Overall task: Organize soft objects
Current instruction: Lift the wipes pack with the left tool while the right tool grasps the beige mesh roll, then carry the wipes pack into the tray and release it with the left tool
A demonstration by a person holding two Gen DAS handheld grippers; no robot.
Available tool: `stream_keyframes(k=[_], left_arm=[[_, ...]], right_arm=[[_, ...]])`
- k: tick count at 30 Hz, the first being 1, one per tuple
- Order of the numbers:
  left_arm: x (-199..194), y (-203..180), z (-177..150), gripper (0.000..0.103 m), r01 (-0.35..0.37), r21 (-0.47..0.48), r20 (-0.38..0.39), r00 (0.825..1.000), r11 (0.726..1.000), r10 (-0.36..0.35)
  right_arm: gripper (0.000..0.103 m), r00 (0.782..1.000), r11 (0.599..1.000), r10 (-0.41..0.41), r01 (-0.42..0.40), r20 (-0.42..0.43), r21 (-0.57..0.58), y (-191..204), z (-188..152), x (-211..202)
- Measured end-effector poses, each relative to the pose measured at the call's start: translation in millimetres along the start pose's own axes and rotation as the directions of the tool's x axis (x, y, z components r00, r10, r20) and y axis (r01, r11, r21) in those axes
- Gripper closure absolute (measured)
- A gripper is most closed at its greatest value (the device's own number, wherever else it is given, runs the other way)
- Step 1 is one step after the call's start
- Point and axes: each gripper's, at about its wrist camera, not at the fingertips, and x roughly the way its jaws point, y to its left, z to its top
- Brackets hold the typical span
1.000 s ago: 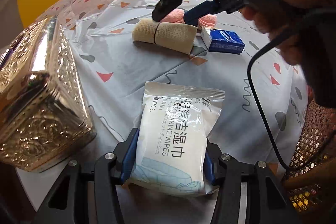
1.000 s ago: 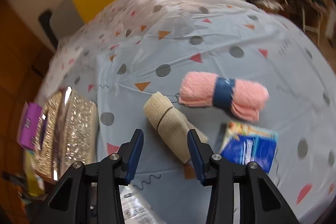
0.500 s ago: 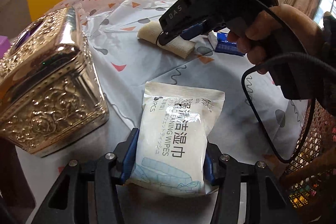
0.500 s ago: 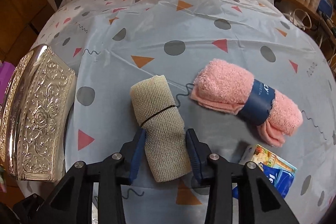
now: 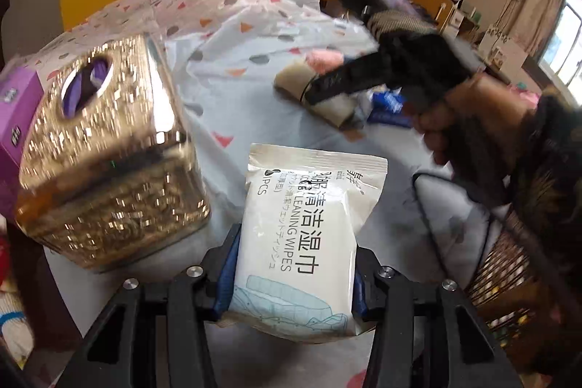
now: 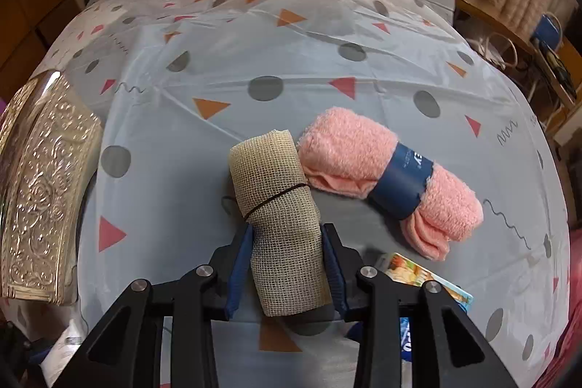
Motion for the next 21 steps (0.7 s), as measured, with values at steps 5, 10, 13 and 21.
stream_keyframes(k=[5,10,13,21], left_arm=[[-26,2,33,0.053,0.041,-0.043,0.077,0.996,0.998,-0.037],[-34,17,82,0.053,0.006,-0.08,0.121,0.993,0.997,0.003],[-34,34,112,0.053,-0.038,-0.109,0.146,0.988,0.993,0.054],[-68,103,139,0.053,-0.141,-0.239,0.211,0.958,0.961,0.193]], right_arm=[[0.063,0.999,0.998,0.037,-0.036,-0.01,0.048,-5,2,5],[0.059,0.999,0.997,-0.052,0.052,-0.013,-0.06,14,-5,8],[0.06,0.998,0.994,-0.069,0.069,-0.003,-0.086,19,-4,8],[0.058,0.998,0.995,-0.059,0.059,0.002,-0.076,16,-3,9]])
